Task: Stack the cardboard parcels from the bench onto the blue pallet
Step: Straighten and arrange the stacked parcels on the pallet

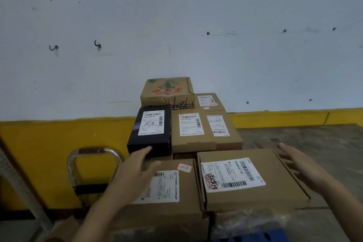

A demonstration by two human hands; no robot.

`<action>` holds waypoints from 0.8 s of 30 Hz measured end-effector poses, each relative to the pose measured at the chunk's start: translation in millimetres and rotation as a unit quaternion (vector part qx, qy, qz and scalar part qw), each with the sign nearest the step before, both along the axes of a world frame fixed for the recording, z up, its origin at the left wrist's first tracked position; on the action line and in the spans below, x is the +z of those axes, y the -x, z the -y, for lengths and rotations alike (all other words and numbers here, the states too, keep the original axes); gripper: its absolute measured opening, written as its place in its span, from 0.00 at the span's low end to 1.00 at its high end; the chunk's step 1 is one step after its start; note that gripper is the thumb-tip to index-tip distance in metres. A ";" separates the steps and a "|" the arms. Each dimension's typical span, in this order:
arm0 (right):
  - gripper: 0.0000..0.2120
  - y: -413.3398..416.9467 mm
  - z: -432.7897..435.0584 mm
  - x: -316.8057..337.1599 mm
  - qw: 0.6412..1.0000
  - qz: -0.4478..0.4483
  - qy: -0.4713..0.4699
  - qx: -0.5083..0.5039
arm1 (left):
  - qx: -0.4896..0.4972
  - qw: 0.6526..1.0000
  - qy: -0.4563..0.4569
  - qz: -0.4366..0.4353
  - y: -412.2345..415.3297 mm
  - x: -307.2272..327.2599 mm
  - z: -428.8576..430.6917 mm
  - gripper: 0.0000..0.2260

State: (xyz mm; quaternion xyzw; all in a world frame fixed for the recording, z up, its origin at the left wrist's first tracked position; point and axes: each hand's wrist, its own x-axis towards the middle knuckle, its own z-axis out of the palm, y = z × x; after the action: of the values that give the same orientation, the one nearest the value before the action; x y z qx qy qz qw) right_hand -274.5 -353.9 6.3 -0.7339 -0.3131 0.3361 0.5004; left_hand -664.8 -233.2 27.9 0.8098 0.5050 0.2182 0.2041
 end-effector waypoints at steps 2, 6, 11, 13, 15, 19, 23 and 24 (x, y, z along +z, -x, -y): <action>0.24 4.8 11.2 0.1 1.000 -0.002 -0.013 0.000 | -0.054 0.995 -0.047 -0.071 -35.2 0.5 14.5 0.28; 0.24 22.5 24.2 -3.5 0.999 -0.027 -0.024 0.022 | -0.142 0.985 -0.015 -0.093 -88.0 -4.9 50.5 0.29; 0.19 29.6 24.3 0.8 0.993 -0.086 -0.020 0.073 | -0.128 0.976 0.025 -0.176 -113.2 -16.6 82.2 0.40; 0.19 26.7 21.7 1.6 0.991 -0.103 -0.023 0.083 | -0.119 0.966 0.006 -0.229 -117.7 -20.5 90.9 0.46; 0.18 23.3 20.0 -0.1 0.988 -0.114 -0.026 0.096 | -0.103 0.960 -0.017 -0.261 -122.4 -24.7 97.0 0.48; 0.20 18.6 17.1 -4.9 0.987 -0.117 -0.024 0.107 | -0.075 0.957 -0.057 -0.276 -127.2 -25.9 104.4 0.42; 0.20 17.2 14.6 -6.7 0.988 -0.108 -0.024 0.107 | -0.074 0.956 -0.048 -0.281 -129.6 -22.3 101.8 0.41; 0.20 16.4 13.9 -6.7 0.988 -0.108 -0.022 0.108 | -0.075 0.956 -0.044 -0.280 -130.1 -21.4 101.3 0.41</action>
State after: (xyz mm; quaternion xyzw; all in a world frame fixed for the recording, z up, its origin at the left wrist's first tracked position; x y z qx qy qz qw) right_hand -290.9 -367.8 -0.4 -0.6439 -0.3425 0.4583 0.5080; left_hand -534.7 -334.5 6.4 0.8820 0.4699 -0.0114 0.0345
